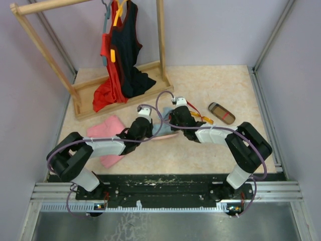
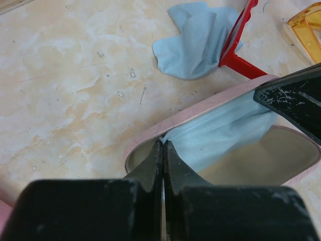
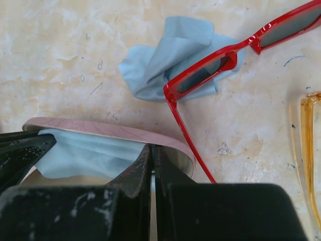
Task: Organize the sunglasses
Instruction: Place the glasses cleaning cloth in the sunglasses case.
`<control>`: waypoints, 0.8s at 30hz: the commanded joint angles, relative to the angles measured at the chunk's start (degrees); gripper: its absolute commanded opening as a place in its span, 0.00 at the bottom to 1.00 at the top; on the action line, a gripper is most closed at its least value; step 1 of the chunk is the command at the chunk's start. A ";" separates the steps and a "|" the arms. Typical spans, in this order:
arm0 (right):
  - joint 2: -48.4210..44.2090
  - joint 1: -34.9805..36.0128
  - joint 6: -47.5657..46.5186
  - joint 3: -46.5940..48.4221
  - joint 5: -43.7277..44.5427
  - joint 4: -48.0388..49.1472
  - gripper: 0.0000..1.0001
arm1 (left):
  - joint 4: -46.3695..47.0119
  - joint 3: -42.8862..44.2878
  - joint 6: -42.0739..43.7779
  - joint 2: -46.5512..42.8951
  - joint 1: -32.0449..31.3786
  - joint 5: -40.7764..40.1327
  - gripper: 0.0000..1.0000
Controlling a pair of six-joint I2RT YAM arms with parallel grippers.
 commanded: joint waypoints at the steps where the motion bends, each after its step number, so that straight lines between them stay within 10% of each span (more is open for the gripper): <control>1: 0.66 -0.61 -0.35 -0.84 2.05 5.89 0.00 | 2.20 -0.53 1.48 0.76 0.56 -1.37 0.00; 24: 2.47 -0.96 -1.53 -2.98 3.13 12.56 0.00 | 3.13 -0.11 2.59 3.48 0.76 -2.52 0.04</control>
